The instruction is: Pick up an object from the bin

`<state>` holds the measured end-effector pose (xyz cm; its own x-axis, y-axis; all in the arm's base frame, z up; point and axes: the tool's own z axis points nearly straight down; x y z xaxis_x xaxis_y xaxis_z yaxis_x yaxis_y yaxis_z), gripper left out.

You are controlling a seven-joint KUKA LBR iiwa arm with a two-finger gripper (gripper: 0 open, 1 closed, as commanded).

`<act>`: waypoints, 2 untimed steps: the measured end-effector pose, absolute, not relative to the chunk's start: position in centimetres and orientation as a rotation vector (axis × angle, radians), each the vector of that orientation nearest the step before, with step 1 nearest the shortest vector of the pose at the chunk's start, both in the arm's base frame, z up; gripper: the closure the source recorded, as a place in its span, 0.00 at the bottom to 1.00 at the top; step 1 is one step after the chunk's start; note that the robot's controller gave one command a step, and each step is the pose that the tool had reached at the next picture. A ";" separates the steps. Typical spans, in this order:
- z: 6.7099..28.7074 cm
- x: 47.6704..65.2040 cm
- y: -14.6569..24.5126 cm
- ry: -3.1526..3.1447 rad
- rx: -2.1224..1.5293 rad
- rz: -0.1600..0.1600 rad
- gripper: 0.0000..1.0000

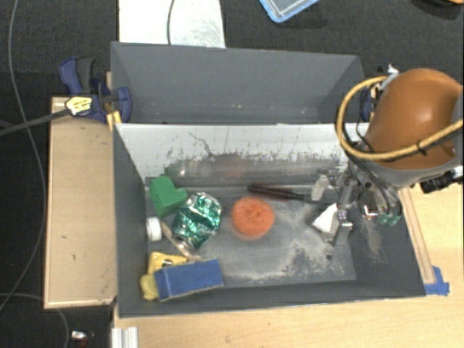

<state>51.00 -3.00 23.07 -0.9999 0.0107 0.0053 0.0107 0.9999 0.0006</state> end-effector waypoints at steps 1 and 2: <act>23.5 51.1 -3.0 -3.145 -0.015 0.000 0.00; 16.0 52.2 -8.0 -3.150 0.004 0.002 0.00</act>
Offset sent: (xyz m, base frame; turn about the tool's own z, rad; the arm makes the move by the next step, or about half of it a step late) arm 0.0203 -0.1053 -0.1607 -0.0158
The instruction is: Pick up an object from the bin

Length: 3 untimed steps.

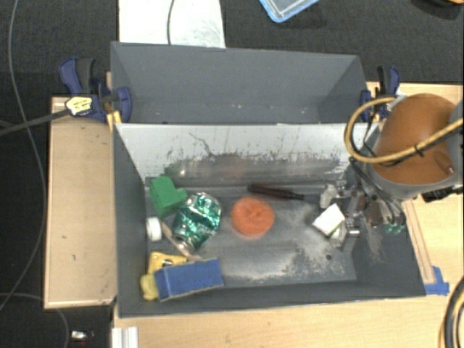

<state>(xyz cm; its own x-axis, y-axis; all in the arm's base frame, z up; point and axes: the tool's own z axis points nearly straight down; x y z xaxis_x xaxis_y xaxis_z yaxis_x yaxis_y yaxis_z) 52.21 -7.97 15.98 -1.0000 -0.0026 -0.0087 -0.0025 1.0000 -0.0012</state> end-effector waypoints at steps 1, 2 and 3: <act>15.3 54.0 -13.2 3.125 -0.184 0.001 0.00; 12.3 53.0 -14.4 3.129 0.109 -0.001 0.00; 6.9 55.0 -14.4 3.114 0.135 -0.004 0.00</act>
Offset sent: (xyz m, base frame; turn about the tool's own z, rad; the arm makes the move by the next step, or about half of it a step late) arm 0.0055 -0.0648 -0.0395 0.0724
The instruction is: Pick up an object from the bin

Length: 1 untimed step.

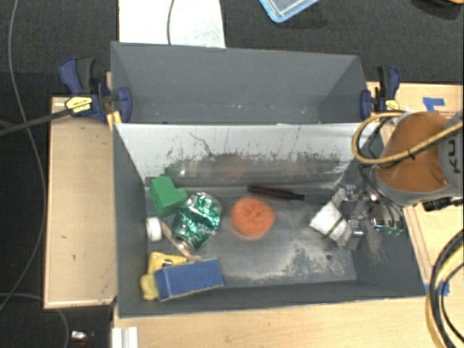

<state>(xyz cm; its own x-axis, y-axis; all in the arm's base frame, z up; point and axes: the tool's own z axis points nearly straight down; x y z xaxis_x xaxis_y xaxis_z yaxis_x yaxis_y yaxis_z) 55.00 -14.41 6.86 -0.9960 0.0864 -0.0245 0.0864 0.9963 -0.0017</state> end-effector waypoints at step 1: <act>7.1 54.0 -13.6 3.104 0.343 -0.002 1.00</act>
Offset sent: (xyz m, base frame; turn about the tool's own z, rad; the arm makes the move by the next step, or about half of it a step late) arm 0.0000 0.0000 0.0000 0.0000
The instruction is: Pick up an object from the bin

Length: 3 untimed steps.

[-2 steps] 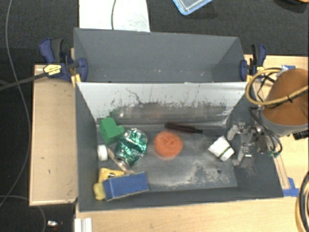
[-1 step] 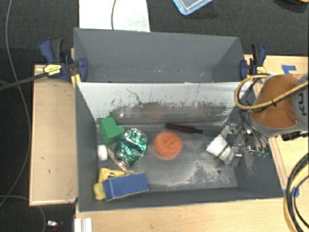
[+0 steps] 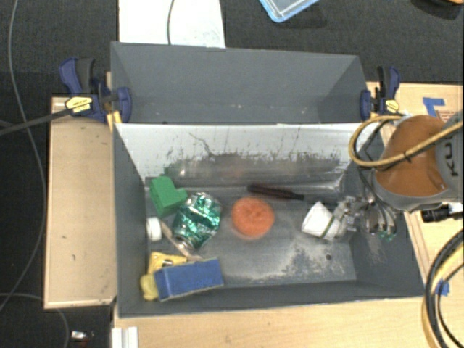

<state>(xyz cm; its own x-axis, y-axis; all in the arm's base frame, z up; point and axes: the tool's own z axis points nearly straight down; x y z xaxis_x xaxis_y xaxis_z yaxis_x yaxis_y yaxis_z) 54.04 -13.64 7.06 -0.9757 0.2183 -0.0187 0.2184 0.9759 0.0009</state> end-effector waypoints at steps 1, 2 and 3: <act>7.1 54.0 -13.6 3.104 0.342 -0.002 1.00; 8.4 54.0 -13.6 3.104 0.340 -0.001 1.00; 9.9 54.1 -13.6 3.101 0.338 -0.002 1.00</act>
Offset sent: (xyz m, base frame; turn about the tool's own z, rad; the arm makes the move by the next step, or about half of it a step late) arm 0.0000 -0.0001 0.0311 -0.0005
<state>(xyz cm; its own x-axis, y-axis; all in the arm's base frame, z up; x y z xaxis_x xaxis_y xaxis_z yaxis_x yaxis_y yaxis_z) 54.07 -13.64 9.95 -0.9762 0.2156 -0.0223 0.2156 0.9765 0.0011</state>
